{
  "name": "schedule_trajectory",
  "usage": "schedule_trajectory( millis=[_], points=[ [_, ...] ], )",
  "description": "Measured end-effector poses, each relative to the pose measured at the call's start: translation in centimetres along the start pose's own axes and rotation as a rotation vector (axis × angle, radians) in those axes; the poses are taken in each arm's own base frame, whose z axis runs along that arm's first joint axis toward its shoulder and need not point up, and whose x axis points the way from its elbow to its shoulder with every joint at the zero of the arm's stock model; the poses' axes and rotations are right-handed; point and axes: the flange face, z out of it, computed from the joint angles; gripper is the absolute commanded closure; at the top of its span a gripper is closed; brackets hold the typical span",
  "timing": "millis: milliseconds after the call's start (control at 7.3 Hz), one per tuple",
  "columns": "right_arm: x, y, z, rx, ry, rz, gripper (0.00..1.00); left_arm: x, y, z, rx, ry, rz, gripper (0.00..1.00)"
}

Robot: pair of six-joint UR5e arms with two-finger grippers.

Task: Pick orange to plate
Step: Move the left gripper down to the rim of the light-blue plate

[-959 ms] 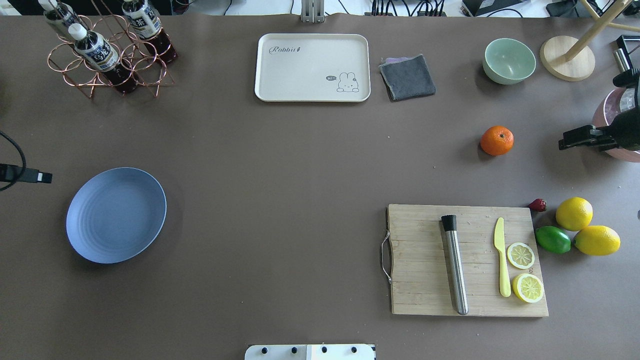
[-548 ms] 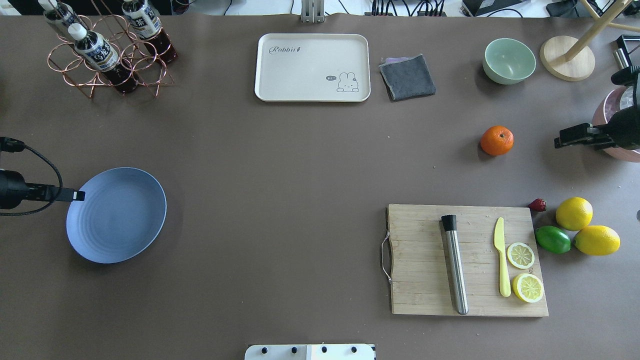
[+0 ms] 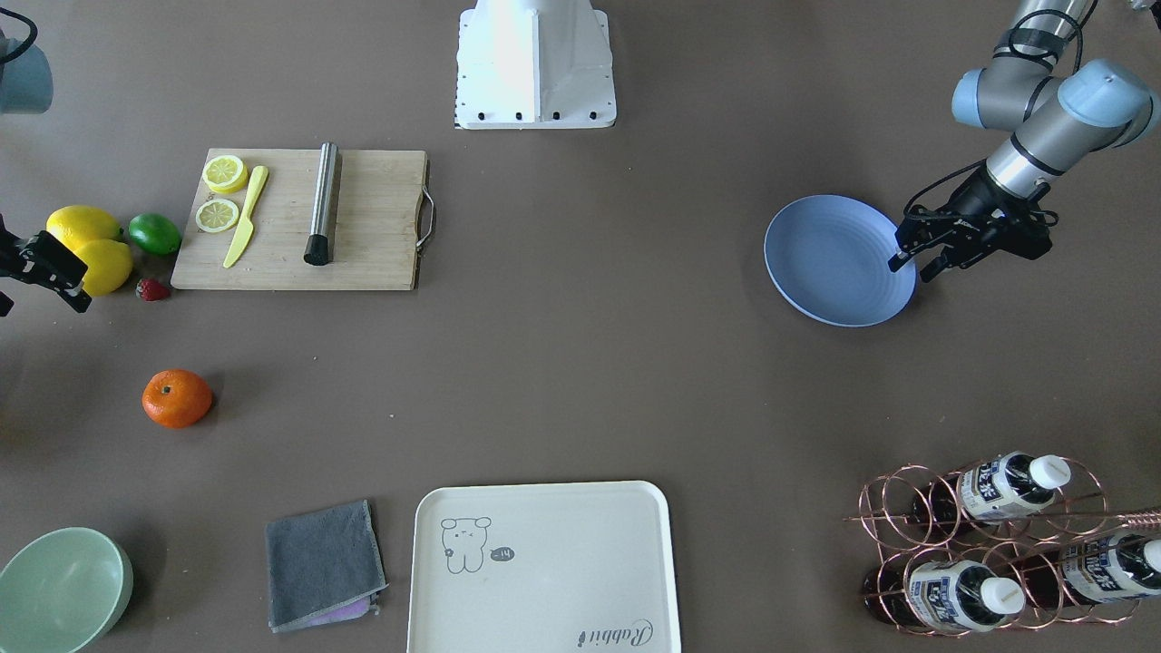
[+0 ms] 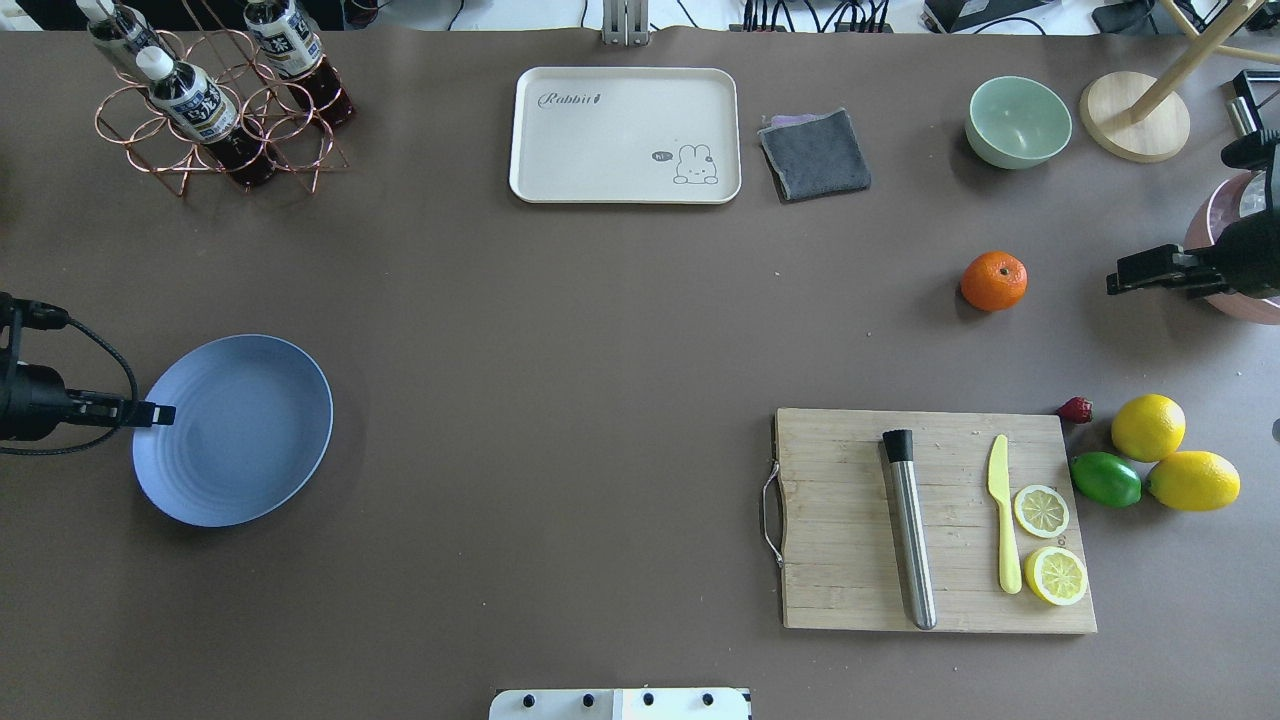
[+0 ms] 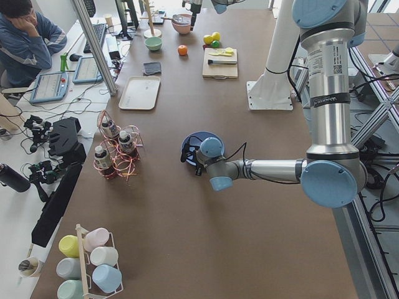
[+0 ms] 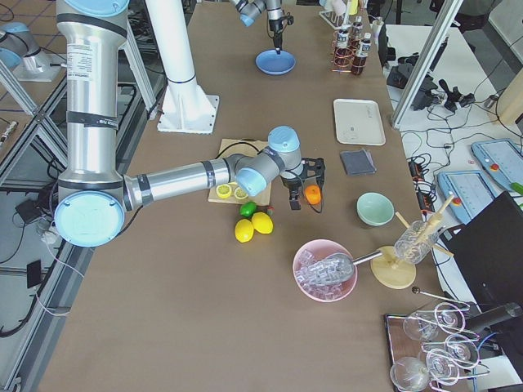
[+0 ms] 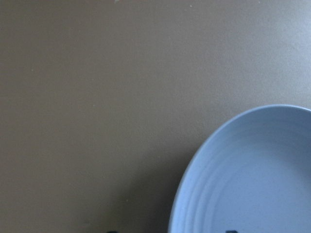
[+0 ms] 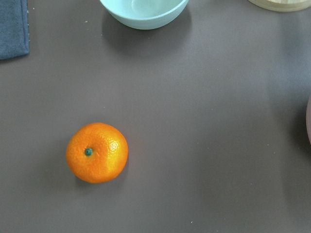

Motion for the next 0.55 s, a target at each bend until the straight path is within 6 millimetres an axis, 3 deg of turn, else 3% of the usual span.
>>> schedule_trajectory(
  millis=[137, 548],
  points=[
    [0.02, 0.0, 0.02, 0.0, 0.0, 0.001, 0.0, 0.11, 0.19, 0.18, -0.005, 0.002, 0.004, 1.0],
    [-0.04, -0.03, -0.01, 0.0, 0.0, 0.0, 0.0, 0.44, 0.04, -0.3, 0.001, 0.023, 0.009, 1.0]
  ],
)
